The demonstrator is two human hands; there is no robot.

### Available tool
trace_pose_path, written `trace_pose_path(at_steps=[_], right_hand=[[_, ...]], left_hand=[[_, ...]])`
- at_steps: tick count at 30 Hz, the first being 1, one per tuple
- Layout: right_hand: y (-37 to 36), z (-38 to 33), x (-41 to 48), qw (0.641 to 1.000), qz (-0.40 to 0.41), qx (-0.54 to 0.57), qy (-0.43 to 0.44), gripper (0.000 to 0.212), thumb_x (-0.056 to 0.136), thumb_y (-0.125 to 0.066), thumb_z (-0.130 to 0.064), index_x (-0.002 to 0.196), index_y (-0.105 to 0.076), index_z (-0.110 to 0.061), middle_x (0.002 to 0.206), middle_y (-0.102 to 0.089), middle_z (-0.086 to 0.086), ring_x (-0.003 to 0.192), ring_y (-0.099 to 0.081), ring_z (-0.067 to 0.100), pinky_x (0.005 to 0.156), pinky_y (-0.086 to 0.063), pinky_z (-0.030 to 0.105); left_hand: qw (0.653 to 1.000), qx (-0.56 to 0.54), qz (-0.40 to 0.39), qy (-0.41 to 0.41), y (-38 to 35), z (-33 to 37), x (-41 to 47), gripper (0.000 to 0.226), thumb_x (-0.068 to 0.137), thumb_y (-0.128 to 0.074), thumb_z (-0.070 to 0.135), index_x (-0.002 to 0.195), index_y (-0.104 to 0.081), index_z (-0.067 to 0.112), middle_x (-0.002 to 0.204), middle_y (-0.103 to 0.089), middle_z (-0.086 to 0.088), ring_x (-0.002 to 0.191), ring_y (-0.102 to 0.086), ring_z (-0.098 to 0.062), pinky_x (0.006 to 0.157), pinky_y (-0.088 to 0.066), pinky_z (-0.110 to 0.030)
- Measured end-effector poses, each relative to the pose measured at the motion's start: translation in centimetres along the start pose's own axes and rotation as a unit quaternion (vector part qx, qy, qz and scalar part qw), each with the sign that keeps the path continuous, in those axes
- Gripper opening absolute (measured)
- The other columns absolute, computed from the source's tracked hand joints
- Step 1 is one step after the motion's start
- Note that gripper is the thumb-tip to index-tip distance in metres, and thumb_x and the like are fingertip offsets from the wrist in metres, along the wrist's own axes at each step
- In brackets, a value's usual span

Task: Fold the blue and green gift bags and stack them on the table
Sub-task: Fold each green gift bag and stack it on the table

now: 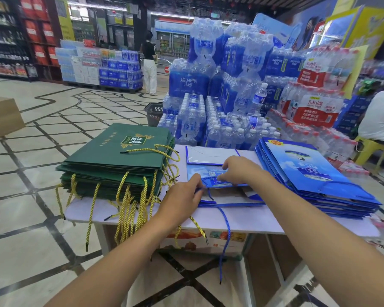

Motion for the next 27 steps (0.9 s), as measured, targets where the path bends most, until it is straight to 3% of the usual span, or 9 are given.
trace_pose_path(at_steps=[3, 7, 11, 14, 17, 20, 23, 25, 27], right_hand=[[-2.4, 1.4, 1.7, 0.998, 0.015, -0.056, -0.031, 0.035, 0.082, -0.071, -0.05, 0.104, -0.061, -0.025, 0.109, -0.067, 0.0, 0.095, -0.06, 0.024, 0.079, -0.046, 0.033], [-1.7, 2.4, 3.4, 0.998, 0.05, -0.037, -0.027, 0.022, 0.088, -0.064, -0.035, 0.103, -0.069, -0.02, 0.108, -0.07, 0.002, 0.097, -0.064, 0.027, 0.08, -0.049, 0.035], [2.1, 3.9, 4.1, 0.995, 0.096, -0.014, -0.037, 0.021, 0.102, -0.045, -0.02, 0.083, -0.049, -0.014, 0.096, -0.057, 0.009, 0.088, -0.053, 0.03, 0.071, -0.043, 0.035], [4.1, 6.1, 4.6, 0.988, 0.12, 0.068, -0.065, 0.03, 0.101, -0.045, -0.011, 0.071, -0.041, -0.013, 0.078, -0.05, 0.01, 0.076, -0.049, 0.03, 0.054, -0.036, 0.034], [3.3, 6.5, 4.7, 0.97, 0.089, 0.215, -0.07, 0.019, 0.102, -0.044, -0.009, 0.089, -0.057, -0.004, 0.089, -0.066, 0.013, 0.071, -0.063, 0.026, 0.059, -0.048, 0.03], [1.6, 5.2, 4.0, 0.896, 0.016, 0.438, -0.064, 0.013, 0.105, -0.045, -0.014, 0.1, -0.055, -0.009, 0.088, -0.065, 0.009, 0.064, -0.06, 0.02, 0.06, -0.051, 0.031], [0.7, 3.6, 3.6, 0.85, -0.039, 0.521, -0.067, 0.021, 0.102, -0.054, -0.029, 0.108, -0.062, -0.01, 0.082, -0.056, 0.006, 0.06, -0.048, 0.018, 0.057, -0.048, 0.029], [0.4, 2.3, 4.0, 0.869, -0.051, 0.49, -0.045, 0.038, 0.103, -0.051, -0.044, 0.106, -0.07, -0.011, 0.072, -0.047, 0.001, 0.055, -0.039, 0.015, 0.051, -0.04, 0.026], [0.4, 0.8, 4.8, 0.914, -0.028, 0.405, -0.001, 0.049, 0.103, -0.049, -0.05, 0.097, -0.076, -0.011, 0.064, -0.04, -0.002, 0.053, -0.036, 0.016, 0.05, -0.035, 0.025]], left_hand=[[1.0, 0.015, -0.008, -0.001, -0.2, 0.1, -0.1, 0.01, 0.103, -0.058, 0.029, 0.102, -0.048, 0.027, 0.077, -0.069, 0.0, 0.063, -0.061, -0.023, 0.059, -0.052, -0.041], [1.0, 0.024, -0.009, -0.012, 0.0, 0.5, -0.1, 0.01, 0.103, -0.058, 0.028, 0.102, -0.048, 0.025, 0.076, -0.067, 0.0, 0.061, -0.059, -0.021, 0.055, -0.047, -0.037], [0.999, 0.031, -0.021, -0.014, -0.2, 0.7, -0.3, 0.011, 0.104, -0.055, 0.03, 0.102, -0.046, 0.027, 0.082, -0.07, 0.002, 0.064, -0.062, -0.022, 0.056, -0.049, -0.037], [0.998, 0.042, -0.034, -0.011, -0.3, 0.7, -0.3, 0.011, 0.105, -0.054, 0.03, 0.103, -0.044, 0.027, 0.086, -0.072, -0.001, 0.067, -0.064, -0.025, 0.059, -0.052, -0.041], [0.998, 0.047, -0.046, -0.006, -0.4, 0.8, -0.3, 0.009, 0.105, -0.054, 0.03, 0.106, -0.045, 0.027, 0.092, -0.072, -0.001, 0.072, -0.064, -0.026, 0.061, -0.053, -0.041], [0.996, 0.059, -0.067, -0.01, -0.3, 1.6, -0.5, 0.02, 0.102, -0.052, 0.026, 0.121, -0.05, 0.029, 0.111, -0.069, 0.0, 0.089, -0.062, -0.022, 0.074, -0.055, -0.04], [0.991, 0.055, -0.108, -0.053, -0.6, 2.5, -0.6, 0.054, 0.094, -0.048, 0.03, 0.148, -0.044, 0.041, 0.149, -0.052, 0.006, 0.133, -0.049, -0.016, 0.106, -0.047, -0.04], [0.981, 0.082, -0.163, -0.066, -1.8, 2.5, -0.7, 0.061, 0.096, -0.044, 0.045, 0.155, -0.029, 0.052, 0.164, -0.034, 0.004, 0.151, -0.029, -0.017, 0.12, -0.033, -0.041], [0.968, 0.119, -0.212, -0.056, -2.9, 1.9, -0.8, 0.059, 0.1, -0.038, 0.064, 0.155, -0.015, 0.062, 0.171, -0.018, 0.001, 0.158, -0.013, -0.02, 0.126, -0.022, -0.043]])
Point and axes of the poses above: each hand's wrist, its own x-axis towards the middle knuckle, its own y-axis out of the back of the hand, z = x × y, the point moved 9 cm from there along x, towards the middle knuckle
